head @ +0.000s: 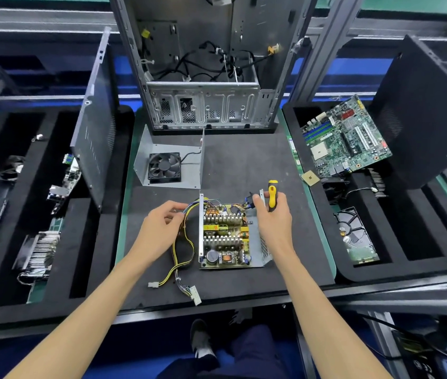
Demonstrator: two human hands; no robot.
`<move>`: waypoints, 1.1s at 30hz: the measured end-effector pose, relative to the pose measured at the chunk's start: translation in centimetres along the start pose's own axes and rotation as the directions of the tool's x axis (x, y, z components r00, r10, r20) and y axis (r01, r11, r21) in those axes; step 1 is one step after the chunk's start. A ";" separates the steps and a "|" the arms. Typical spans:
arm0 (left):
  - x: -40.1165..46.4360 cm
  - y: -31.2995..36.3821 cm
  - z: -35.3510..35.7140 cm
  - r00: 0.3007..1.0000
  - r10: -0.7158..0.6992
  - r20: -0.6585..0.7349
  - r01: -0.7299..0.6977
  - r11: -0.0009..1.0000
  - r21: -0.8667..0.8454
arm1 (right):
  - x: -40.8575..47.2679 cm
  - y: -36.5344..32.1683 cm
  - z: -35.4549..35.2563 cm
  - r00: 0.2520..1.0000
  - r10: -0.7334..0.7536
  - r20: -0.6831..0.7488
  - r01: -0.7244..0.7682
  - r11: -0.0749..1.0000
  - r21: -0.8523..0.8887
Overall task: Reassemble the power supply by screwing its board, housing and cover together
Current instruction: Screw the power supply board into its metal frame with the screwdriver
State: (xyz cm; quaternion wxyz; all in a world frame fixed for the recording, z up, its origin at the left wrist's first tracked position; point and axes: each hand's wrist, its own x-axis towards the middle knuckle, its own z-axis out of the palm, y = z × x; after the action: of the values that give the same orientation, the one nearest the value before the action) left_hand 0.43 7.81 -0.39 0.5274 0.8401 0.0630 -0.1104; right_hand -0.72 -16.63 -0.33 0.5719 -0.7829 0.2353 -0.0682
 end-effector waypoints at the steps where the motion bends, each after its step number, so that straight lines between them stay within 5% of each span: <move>1: 0.0 -0.1 -0.3 1.000 0.003 -0.007 -0.003 1.000 0.014 | -0.1 -0.2 -0.1 1.000 0.005 -0.007 -0.005 1.000 0.005; 8: 1.2 -2.4 -4.3 0.987 -0.086 -0.136 0.088 0.996 0.007 | -0.7 -5.7 -1.1 0.988 -0.071 -0.139 0.099 0.972 0.211; 12: 1.2 -3.6 -5.1 0.982 -0.097 -0.160 0.121 0.981 0.151 | -0.7 -9.2 0.7 0.997 0.046 0.059 -0.072 0.796 0.601; 19: 0.4 -2.9 -3.3 0.996 0.054 -0.072 -0.023 0.927 0.374 | -2.4 -8.4 6.4 0.930 0.154 0.332 -0.316 0.796 0.515; 33: 1.4 -2.2 -1.5 0.984 0.137 -0.111 -0.047 0.809 0.586 | -2.7 -6.0 8.5 0.908 0.248 0.338 -0.405 0.730 0.551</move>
State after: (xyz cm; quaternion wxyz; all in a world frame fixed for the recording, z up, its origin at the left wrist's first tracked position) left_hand 1.42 10.07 -2.05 0.2444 0.9687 0.0243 -0.0361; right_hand 1.82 -6.65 2.81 0.8202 -0.5041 0.2643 0.0574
